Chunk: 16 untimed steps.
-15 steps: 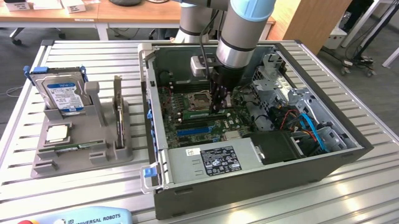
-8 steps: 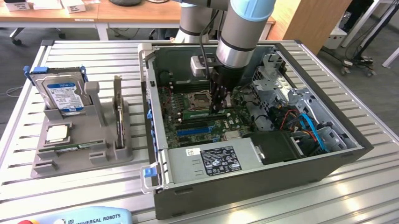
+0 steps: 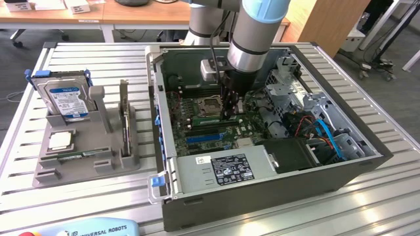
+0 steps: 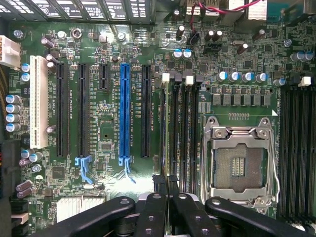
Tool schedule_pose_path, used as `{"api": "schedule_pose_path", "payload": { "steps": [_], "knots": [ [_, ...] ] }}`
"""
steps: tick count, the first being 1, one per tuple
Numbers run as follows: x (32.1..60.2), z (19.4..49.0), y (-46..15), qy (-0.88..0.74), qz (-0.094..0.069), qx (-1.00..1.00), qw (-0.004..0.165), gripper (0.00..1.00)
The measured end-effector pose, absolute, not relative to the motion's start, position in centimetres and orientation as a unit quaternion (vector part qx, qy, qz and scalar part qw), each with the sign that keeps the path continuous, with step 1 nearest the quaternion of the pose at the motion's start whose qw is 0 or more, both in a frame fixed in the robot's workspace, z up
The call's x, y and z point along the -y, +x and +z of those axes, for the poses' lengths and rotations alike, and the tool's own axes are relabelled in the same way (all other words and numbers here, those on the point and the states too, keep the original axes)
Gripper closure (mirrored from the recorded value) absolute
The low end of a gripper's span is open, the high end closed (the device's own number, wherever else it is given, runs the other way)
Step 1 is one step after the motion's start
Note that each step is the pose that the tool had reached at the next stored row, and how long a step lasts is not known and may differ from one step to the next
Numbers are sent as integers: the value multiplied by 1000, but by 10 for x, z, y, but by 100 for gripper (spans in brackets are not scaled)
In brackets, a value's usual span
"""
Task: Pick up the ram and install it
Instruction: 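Insert the ram into the slot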
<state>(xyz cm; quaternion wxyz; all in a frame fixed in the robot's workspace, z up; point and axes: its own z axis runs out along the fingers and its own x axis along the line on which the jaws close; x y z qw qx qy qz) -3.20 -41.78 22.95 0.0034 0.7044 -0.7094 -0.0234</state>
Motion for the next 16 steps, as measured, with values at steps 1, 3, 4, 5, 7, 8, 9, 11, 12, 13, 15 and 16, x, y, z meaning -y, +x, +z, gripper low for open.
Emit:
{"api": "schedule_pose_path", "payload": {
  "steps": [1, 3, 4, 5, 7, 8, 9, 11, 12, 13, 15, 16],
  "knots": [
    [418, 229, -32, 704, -23, 709, 3, 89],
    [418, 229, -32, 704, -23, 709, 3, 89],
    [418, 229, -32, 704, -23, 709, 3, 89],
    [418, 229, -32, 704, -23, 709, 3, 89],
    [418, 229, -32, 704, -23, 709, 3, 89],
    [418, 229, -32, 704, -23, 709, 3, 89],
    [418, 229, -32, 704, -23, 709, 3, 89],
    [417, 229, -32, 704, -23, 709, 3, 89],
    [417, 229, -32, 704, -23, 709, 3, 89],
    [417, 228, -32, 704, -23, 709, 3, 89],
    [418, 228, -32, 704, -23, 709, 3, 89],
    [418, 228, -32, 704, -23, 709, 4, 89]
  ]
}}
